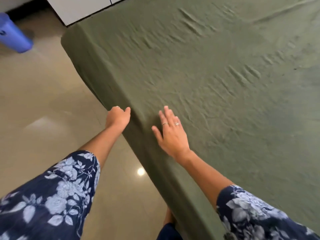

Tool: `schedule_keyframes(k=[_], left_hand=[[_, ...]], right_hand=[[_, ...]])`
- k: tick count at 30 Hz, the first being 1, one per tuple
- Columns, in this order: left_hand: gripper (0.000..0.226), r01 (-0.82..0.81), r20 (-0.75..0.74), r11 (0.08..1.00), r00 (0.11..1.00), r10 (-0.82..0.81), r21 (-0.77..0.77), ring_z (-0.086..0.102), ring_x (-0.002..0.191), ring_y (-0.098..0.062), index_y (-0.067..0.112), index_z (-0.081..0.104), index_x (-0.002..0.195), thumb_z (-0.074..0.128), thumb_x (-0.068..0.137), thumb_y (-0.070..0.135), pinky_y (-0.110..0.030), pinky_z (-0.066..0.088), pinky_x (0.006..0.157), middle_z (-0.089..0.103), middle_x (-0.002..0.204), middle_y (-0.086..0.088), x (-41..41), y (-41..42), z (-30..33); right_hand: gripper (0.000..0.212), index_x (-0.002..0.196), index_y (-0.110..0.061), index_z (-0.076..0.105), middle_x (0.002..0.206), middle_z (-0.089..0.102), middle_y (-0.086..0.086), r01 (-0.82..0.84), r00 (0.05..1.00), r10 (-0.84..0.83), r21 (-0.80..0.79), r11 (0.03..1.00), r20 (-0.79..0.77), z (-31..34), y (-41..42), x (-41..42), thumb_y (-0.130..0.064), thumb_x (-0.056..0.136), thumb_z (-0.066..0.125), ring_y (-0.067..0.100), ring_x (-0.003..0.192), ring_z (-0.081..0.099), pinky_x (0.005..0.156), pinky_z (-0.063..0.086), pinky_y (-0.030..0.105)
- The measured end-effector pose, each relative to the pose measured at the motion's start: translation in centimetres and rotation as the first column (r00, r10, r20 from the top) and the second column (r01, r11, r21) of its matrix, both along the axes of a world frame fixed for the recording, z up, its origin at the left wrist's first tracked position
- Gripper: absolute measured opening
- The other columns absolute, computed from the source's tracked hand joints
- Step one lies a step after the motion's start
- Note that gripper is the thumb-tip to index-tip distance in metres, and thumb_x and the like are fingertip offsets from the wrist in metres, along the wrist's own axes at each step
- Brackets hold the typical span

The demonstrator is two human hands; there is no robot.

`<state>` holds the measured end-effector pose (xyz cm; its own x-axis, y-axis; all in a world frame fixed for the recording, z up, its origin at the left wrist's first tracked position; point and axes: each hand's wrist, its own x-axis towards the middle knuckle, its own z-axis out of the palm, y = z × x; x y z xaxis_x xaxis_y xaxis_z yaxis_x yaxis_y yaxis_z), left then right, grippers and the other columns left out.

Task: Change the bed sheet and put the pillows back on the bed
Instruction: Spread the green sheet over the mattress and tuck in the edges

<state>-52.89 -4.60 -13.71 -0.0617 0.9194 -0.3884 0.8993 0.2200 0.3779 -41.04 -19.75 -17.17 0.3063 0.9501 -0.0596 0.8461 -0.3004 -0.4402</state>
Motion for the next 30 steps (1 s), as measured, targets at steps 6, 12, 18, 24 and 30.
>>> schedule_keyframes(k=[6,12,18,24,30], left_hand=[[0.057,-0.079,0.013,0.997,0.997,0.079,-0.013,0.05,0.12,-0.038,-0.002,0.056,0.12,0.045,0.097,0.049,-0.04,0.042,0.092,0.055,0.129,-0.023,1.5,4.2,-1.9],[0.039,0.046,-0.017,0.995,0.999,-0.045,0.093,0.055,0.098,-0.04,0.013,0.045,0.069,0.045,0.1,0.037,-0.035,0.035,0.067,0.063,0.105,-0.022,0.0,4.8,-2.2],[0.045,-0.028,0.04,0.997,0.999,0.025,0.073,0.055,0.105,-0.039,0.007,0.06,0.1,0.036,0.101,0.045,-0.038,0.039,0.073,0.064,0.109,-0.02,-0.4,3.7,-2.7],[0.051,-0.059,0.12,0.998,0.991,0.061,-0.015,0.059,0.093,-0.035,0.014,0.047,0.073,0.032,0.097,0.057,-0.038,0.045,0.077,0.062,0.092,-0.013,-0.6,9.6,-1.0],[0.056,-0.189,0.253,0.979,0.946,0.203,-0.076,0.06,0.095,-0.034,0.002,0.054,0.11,0.042,0.095,0.055,-0.046,0.058,0.076,0.056,0.107,-0.01,0.6,18.6,-0.5]], right_hand=[[0.07,0.149,-0.003,0.024,0.157,0.018,0.015,0.024,0.992,-0.011,-0.106,0.994,0.125,-1.5,3.5,-2.0,-0.049,0.097,0.021,0.026,0.147,0.014,0.12,0.009,0.039],[0.066,0.15,-0.014,0.029,0.158,0.021,0.003,-0.356,0.931,0.358,-0.043,0.933,0.07,-1.4,4.7,1.3,-0.052,0.1,0.009,0.015,0.146,0.018,0.119,0.016,0.035],[0.081,0.153,-0.012,0.004,0.16,-0.004,0.005,-0.274,0.958,0.285,-0.173,0.946,0.04,-0.3,9.5,0.9,-0.062,0.089,0.008,0.017,0.147,-0.006,0.12,-0.002,0.036],[0.087,0.144,-0.012,-0.024,0.151,-0.03,0.007,-0.332,0.911,0.402,-0.413,0.848,0.095,0.1,10.3,0.6,-0.067,0.079,-0.009,0.023,0.141,-0.028,0.119,-0.006,0.044],[0.08,0.128,-0.012,0.051,0.129,0.048,0.007,-0.236,0.945,0.298,-0.348,0.907,0.136,4.3,17.3,0.5,-0.073,0.087,0.017,0.026,0.121,0.046,0.092,0.038,0.042]])
